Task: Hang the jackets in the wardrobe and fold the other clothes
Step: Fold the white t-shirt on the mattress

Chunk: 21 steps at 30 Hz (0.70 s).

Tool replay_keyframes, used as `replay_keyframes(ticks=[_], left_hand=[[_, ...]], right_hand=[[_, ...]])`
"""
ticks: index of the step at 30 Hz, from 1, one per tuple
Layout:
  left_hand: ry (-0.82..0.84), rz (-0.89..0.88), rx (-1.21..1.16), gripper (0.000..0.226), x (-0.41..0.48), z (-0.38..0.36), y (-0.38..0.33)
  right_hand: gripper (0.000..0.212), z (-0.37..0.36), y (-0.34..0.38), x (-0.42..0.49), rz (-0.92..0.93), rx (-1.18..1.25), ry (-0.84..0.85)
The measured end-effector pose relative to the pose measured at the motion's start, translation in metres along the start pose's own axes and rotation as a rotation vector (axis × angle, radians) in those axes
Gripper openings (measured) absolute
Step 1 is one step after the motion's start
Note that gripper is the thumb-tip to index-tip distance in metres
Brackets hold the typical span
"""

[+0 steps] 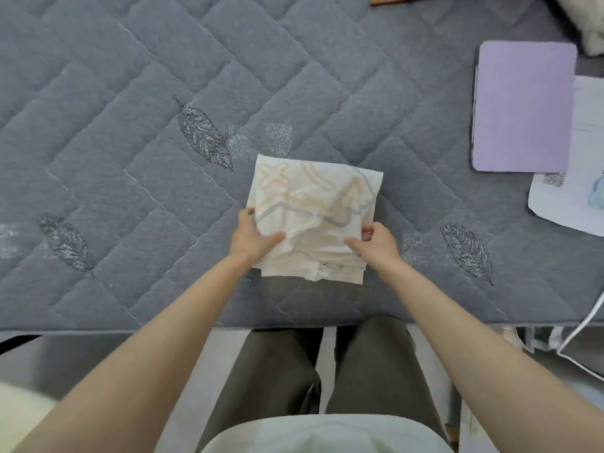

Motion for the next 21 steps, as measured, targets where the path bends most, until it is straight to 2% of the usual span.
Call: replay_keyframes(ticks=[3, 6, 9, 11, 13, 17, 19, 21], left_hand=[[-0.011, -0.043, -0.022, 0.081, 0.000, 0.006, 0.003], [0.034, -0.018, -0.011, 0.088, -0.001, 0.012, 0.012], [0.039, 0.030, 0.066, 0.093, 0.003, 0.015, 0.014], [-0.053, 0.058, 0.044, 0.100, 0.004, 0.023, 0.004], [-0.154, 0.039, -0.073, 0.102, 0.006, 0.030, -0.008], [-0.177, -0.025, -0.052, 0.094, 0.015, 0.013, -0.022], [-0.250, -0.015, -0.019, 0.083, 0.016, 0.002, -0.021], [-0.379, -0.035, -0.028, 0.073, 0.015, -0.002, -0.017]], right_hand=[[0.022, 0.001, 0.000, -0.004, 0.066, -0.039, 0.039], [0.027, 0.009, -0.008, -0.012, 0.095, -0.040, 0.010], [0.031, 0.006, -0.006, -0.021, 0.180, -0.215, -0.020], [0.027, 0.010, 0.000, -0.023, 0.211, -0.204, -0.138], [0.026, 0.020, 0.004, -0.023, 0.166, -0.064, -0.307], [0.053, 0.004, 0.004, -0.005, -0.020, 0.213, -0.344], [0.071, -0.011, 0.002, 0.003, -0.092, 0.168, -0.367], [0.082, -0.022, -0.003, 0.008, -0.134, 0.096, -0.445]])
Point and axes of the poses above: each hand's wrist, its own x-axis towards the middle knuckle, its own z-axis out of the back of the hand, y = z × x, the point moved 9 cm from there along x, towards the middle knuckle
